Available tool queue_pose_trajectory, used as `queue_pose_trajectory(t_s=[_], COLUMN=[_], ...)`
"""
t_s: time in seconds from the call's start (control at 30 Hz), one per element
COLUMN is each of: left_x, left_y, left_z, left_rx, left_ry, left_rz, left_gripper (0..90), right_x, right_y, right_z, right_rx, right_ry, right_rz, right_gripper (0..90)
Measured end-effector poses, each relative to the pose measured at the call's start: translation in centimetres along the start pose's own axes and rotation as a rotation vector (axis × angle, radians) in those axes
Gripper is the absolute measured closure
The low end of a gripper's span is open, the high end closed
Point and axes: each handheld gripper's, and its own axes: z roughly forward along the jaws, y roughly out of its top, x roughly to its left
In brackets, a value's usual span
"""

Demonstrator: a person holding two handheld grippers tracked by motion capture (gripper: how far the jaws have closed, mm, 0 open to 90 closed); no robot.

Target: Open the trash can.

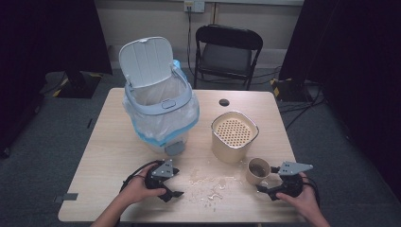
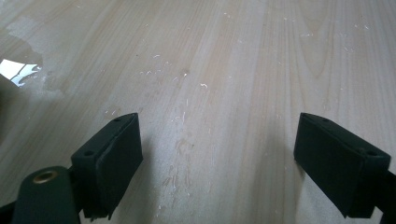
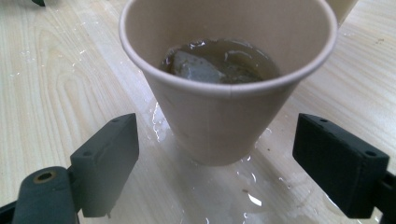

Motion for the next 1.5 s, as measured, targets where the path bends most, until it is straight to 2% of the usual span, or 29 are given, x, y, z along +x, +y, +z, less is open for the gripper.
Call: queue_pose_trajectory(t_s=[0.3,0.57,0.87,1.03,1.07,1.2,1.5], left_x=[0.0,0.0,0.0,0.0,0.0,0.0,0.0], left_y=[0.0,0.0,0.0,0.0,0.0,0.0,0.0], left_z=[0.0,0.0,0.0,0.0,0.0,0.0,0.0], left_rx=[0.004,0.007,0.007,0.007,0.007,0.007,0.012], left_ry=[0.004,0.002,0.000,0.000,-0.001,-0.001,0.001], left_rz=[-0.002,0.000,0.000,-0.001,0.000,0.000,0.001], left_gripper=[14.3,14.1,14.0,14.0,14.0,14.0,14.0], right_x=[0.1,-0.3,-0.4,-0.4,-0.4,-0.5,-0.3], right_y=[0.5,0.7,0.9,0.7,0.5,0.3,0.4], right_z=[0.0,0.8,1.3,1.4,1.5,1.6,1.8], right_rx=[-0.025,-0.060,-0.133,-0.151,-0.171,-0.204,-0.236], right_ry=[0.004,0.022,0.032,0.035,0.040,0.042,0.040], right_rz=[-0.002,0.023,0.053,0.060,0.077,0.098,0.091], right_gripper=[14.0,14.1,15.9,18.0,18.4,19.6,21.6])
